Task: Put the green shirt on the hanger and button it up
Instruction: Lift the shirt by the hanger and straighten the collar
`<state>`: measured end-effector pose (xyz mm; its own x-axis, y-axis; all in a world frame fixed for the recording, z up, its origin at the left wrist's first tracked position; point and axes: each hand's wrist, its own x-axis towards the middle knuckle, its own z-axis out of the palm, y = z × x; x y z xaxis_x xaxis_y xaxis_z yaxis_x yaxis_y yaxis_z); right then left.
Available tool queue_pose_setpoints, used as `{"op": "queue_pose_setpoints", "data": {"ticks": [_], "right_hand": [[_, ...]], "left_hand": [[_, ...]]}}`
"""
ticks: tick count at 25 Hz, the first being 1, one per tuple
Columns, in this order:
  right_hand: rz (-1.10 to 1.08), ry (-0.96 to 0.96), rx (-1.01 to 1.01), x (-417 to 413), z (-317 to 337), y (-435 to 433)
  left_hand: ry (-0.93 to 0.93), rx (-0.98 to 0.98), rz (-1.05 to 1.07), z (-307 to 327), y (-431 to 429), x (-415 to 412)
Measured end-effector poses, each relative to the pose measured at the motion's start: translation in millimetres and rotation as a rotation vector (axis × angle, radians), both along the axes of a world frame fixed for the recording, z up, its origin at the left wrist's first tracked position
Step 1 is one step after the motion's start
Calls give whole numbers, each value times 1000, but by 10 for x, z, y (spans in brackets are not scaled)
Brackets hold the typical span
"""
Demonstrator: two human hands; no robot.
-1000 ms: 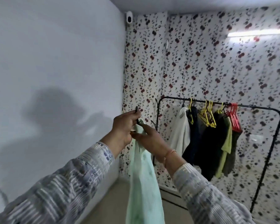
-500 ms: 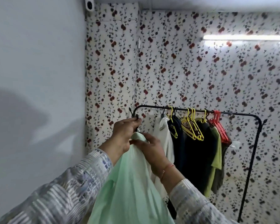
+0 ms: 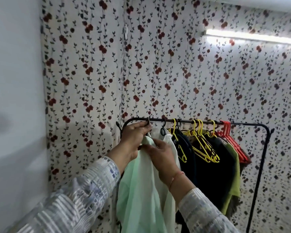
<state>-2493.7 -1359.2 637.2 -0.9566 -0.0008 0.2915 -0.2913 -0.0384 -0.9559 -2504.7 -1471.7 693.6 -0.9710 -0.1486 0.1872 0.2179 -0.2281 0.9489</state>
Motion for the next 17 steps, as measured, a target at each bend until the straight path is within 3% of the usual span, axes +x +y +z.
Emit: {"op": "queue_pose_setpoints", "data": {"ticks": [5,12,17], "right_hand": [[-60,1,0,-1294,-93,-87],[-78,-76,14,-2971,96,-57],[-123,-163,21,-3570,34,-168]], "left_hand": [[62,-175,83,-232,-94,-1060],[-82,-176,49,-370,-333,-2500],[-105,-204,26,-481,-533,-3106]]}}
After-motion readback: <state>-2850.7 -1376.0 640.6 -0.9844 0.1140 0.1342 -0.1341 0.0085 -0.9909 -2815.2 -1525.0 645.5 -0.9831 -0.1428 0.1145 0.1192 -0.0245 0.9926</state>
